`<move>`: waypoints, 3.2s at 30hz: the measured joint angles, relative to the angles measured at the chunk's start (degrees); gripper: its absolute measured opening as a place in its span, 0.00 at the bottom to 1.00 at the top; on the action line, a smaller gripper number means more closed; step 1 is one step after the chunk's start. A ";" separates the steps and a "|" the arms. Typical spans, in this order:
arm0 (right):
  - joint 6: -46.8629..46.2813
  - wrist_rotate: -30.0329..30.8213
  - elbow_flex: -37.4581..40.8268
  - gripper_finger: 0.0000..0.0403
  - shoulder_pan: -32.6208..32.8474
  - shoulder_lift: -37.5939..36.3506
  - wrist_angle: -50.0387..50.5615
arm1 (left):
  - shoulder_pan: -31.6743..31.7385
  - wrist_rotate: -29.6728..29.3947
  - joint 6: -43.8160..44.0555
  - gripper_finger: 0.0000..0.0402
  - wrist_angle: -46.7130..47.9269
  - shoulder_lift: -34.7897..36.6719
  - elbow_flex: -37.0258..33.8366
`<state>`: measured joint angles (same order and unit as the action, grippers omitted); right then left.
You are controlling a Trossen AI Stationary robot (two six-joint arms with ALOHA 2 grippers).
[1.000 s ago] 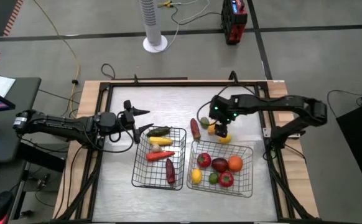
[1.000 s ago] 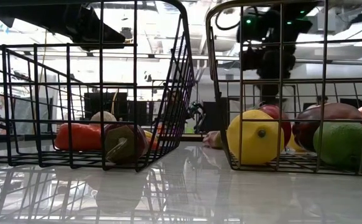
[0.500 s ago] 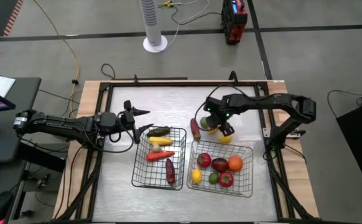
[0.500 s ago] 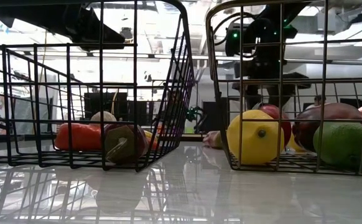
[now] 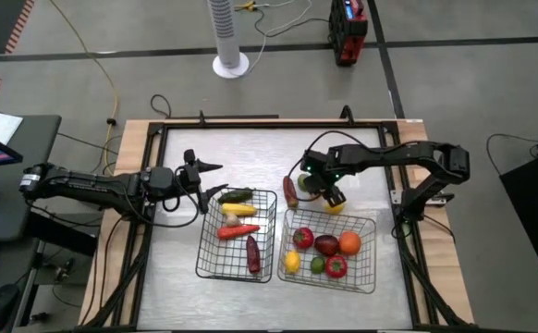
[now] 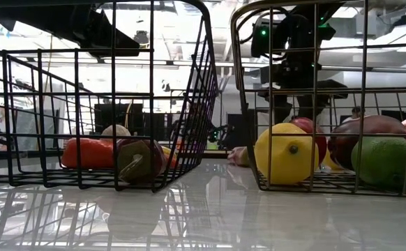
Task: Sort produce into baskets
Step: Put the left lemon into the right wire basket
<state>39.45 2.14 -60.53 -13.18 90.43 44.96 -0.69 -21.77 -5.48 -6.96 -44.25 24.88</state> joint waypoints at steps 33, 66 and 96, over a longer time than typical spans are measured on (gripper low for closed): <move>-1.15 0.95 5.31 0.50 -2.04 -0.15 -7.28 | 0.01 0.25 0.14 0.65 1.03 0.00 0.00; 5.12 4.18 6.46 0.74 -5.91 4.52 3.73 | 0.02 0.43 -0.81 0.65 1.95 0.02 0.00; -49.78 -23.38 -18.32 0.68 13.74 -8.90 16.27 | 0.02 -0.10 0.62 0.65 1.95 0.02 0.00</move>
<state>-10.33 -21.24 -78.85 0.56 81.53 61.23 -0.67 -21.87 -4.86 -5.02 -44.23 24.88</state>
